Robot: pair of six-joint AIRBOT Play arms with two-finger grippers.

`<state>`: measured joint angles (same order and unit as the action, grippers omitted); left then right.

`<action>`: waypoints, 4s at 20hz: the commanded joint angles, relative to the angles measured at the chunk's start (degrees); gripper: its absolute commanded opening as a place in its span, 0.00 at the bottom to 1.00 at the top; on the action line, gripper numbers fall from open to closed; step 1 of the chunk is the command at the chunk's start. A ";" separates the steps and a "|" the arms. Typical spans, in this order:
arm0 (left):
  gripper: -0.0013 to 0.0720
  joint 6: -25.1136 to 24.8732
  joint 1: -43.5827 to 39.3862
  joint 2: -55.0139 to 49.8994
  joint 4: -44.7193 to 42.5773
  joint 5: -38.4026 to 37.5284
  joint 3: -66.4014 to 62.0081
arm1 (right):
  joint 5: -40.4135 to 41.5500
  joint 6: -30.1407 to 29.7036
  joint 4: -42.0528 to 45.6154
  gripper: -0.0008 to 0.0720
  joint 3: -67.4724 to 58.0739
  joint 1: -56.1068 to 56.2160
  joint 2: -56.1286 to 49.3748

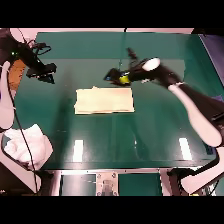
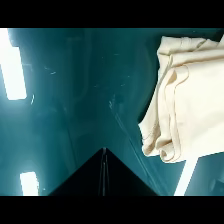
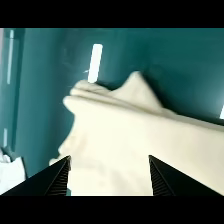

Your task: Fold the shirts.

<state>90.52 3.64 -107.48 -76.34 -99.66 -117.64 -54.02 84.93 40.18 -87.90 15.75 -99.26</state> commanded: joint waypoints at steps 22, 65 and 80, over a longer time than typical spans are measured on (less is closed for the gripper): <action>0.05 2.01 0.15 0.04 0.04 -0.92 -0.07 | -13.05 -7.34 -14.49 0.03 3.17 -18.32 2.60; 0.05 1.99 0.09 0.04 0.35 -1.31 -0.07 | -30.99 10.51 44.44 0.03 15.80 -83.67 21.84; 0.05 0.76 -2.03 2.91 5.77 -3.43 0.20 | -26.67 6.84 24.87 0.03 14.03 -67.23 22.08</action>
<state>91.24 2.94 -106.17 -71.75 -101.82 -117.62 -83.00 94.63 72.73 -72.99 -58.35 -77.69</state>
